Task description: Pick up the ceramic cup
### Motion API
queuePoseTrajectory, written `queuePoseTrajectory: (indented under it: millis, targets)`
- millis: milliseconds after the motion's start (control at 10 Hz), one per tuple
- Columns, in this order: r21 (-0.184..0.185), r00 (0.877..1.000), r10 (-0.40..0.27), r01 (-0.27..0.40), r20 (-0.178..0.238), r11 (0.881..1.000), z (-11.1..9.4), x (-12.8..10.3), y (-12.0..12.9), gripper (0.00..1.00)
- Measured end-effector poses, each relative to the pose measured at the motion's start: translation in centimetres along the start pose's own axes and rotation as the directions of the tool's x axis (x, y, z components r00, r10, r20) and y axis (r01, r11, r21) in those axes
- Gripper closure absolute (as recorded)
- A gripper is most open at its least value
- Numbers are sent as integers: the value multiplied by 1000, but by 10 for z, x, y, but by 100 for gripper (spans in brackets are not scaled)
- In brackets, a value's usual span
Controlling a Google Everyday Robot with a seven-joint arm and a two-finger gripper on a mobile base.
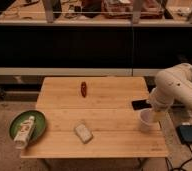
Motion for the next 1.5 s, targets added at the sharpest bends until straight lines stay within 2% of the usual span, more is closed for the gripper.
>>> queuePoseTrajectory:
  millis: [100,300,500,800,1100,1300,1500]
  targets:
    - [2,1000,-19,19,21,1000,1,-3,-1,35]
    - [13,994,-61,60,94,998,2,-7,-1,35]
    - [27,986,-86,83,146,996,1,-1,1,35]
    - [26,981,-100,97,169,995,1,20,10,35]
    - [22,964,-127,125,233,992,13,36,25,35]
    - [14,953,-133,134,274,991,30,50,35,35]
    - [7,945,-148,152,293,988,48,62,43,35]
